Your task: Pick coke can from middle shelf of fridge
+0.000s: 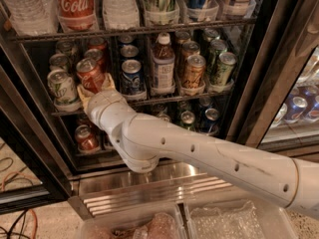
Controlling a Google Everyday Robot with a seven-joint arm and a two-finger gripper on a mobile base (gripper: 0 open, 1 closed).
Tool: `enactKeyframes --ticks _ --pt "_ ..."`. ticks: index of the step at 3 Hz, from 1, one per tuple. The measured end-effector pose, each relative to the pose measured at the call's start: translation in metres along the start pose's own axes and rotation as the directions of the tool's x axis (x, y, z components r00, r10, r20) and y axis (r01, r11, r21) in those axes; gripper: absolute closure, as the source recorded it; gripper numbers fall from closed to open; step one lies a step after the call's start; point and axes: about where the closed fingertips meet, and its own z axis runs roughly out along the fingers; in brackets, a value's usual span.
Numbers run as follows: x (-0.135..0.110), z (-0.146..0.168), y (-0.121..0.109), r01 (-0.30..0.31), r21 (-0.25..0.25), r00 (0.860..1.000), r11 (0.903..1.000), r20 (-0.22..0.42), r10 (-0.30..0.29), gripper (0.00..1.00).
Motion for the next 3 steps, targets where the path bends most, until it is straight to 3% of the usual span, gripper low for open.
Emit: enactKeyframes --ticks 2,3 --pt "-0.029 -0.020 0.011 0.048 -0.072 0.997 0.9963 0.061 -0.044 1.00" --pt "-0.023 -0.034 0.012 0.061 -0.102 0.998 0.9929 0.040 -0.057 1.00"
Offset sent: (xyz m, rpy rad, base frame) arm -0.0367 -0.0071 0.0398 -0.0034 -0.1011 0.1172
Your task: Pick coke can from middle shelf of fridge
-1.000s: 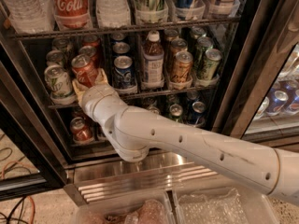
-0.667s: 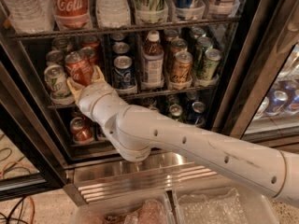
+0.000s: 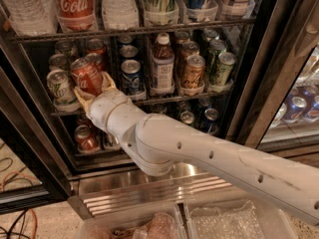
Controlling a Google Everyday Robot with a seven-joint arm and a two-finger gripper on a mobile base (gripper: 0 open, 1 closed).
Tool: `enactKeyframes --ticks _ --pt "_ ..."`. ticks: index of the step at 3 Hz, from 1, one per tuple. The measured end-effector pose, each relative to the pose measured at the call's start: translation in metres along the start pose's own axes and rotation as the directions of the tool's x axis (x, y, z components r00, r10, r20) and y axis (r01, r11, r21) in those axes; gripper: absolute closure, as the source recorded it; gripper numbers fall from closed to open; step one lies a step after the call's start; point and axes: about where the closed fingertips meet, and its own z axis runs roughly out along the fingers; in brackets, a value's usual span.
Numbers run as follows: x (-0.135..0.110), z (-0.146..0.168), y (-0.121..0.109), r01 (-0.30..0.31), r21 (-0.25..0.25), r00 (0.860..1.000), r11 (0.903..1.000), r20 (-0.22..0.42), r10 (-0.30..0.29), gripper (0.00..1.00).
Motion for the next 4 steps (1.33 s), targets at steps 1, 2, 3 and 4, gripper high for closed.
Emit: enactKeyframes --ticks 1,2,3,4 --pt "0.009 -0.016 0.000 -0.001 -0.011 0.999 0.9999 -0.032 0.001 1.00" --pt "0.019 -0.029 0.000 -0.010 -0.012 0.998 0.9999 -0.060 0.009 1.00" --pt "0.029 -0.047 -0.002 -0.023 -0.002 0.996 0.9997 -0.090 0.023 1.00" --pt "0.028 -0.053 -0.001 -0.023 0.002 0.996 0.9997 -0.089 0.023 1.00"
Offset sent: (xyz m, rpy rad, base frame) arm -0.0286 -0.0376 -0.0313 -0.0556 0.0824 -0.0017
